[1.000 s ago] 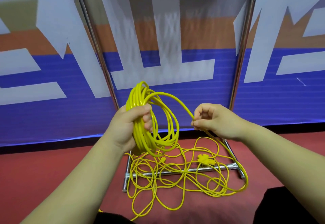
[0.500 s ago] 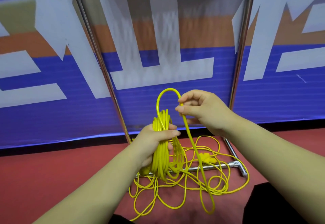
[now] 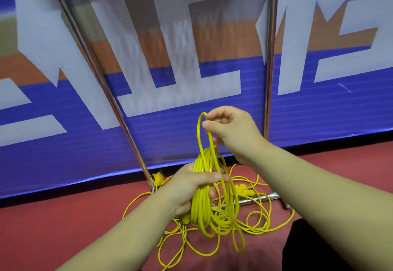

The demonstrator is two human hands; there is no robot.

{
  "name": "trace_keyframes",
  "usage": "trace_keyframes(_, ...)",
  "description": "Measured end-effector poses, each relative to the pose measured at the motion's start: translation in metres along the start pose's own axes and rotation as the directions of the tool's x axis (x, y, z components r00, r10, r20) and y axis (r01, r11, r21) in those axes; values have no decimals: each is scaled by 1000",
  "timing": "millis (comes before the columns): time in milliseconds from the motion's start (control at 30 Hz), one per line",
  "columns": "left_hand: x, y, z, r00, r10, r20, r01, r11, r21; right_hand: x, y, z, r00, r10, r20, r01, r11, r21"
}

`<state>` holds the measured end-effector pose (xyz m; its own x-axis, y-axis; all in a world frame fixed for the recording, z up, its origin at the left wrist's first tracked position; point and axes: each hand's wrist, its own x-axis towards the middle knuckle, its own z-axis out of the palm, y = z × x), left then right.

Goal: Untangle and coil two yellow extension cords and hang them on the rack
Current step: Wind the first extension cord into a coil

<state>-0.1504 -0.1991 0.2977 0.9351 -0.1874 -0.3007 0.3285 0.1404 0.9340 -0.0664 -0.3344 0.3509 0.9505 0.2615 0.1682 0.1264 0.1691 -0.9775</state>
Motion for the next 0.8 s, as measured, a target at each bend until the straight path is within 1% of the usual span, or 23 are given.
trace_keyframes(100,3,-2,8,1000,5,-5,-5,998,68,2,0,-5,1000,6,-19,-5,1000,8)
trace_keyframes(267,6,4,11,996,60,-65,-57,997,47,2,-3,-15,1000,-2,-10,2,1000,23)
trace_keyframes(333,7,11,9,990,84,-109,-81,996,32,1,-4,-20,998,-35,-43,34,999,-31)
trace_keyframes(400,8,21,4,980,108,-166,-111,994,-15,-1,-3,-24,996,-67,-56,60,989,-132)
trace_keyframes(467,5,34,-2,967,141,-212,-157,986,-59,-3,3,-26,999,-50,-16,45,978,-202)
trace_keyframes(533,-2,50,-9,951,197,-238,-225,969,-100,-6,12,-26,997,-14,75,33,966,-258)
trace_keyframes(633,-16,75,-17,921,286,-264,-336,927,-167,-12,28,-22,975,44,217,31,942,-333)
trace_keyframes(733,-28,91,-26,887,355,-297,-424,880,-215,-17,40,-17,957,94,274,14,929,-369)
trace_keyframes(800,-32,96,-35,871,374,-318,-456,857,-241,-21,48,-14,944,133,302,-7,923,-386)
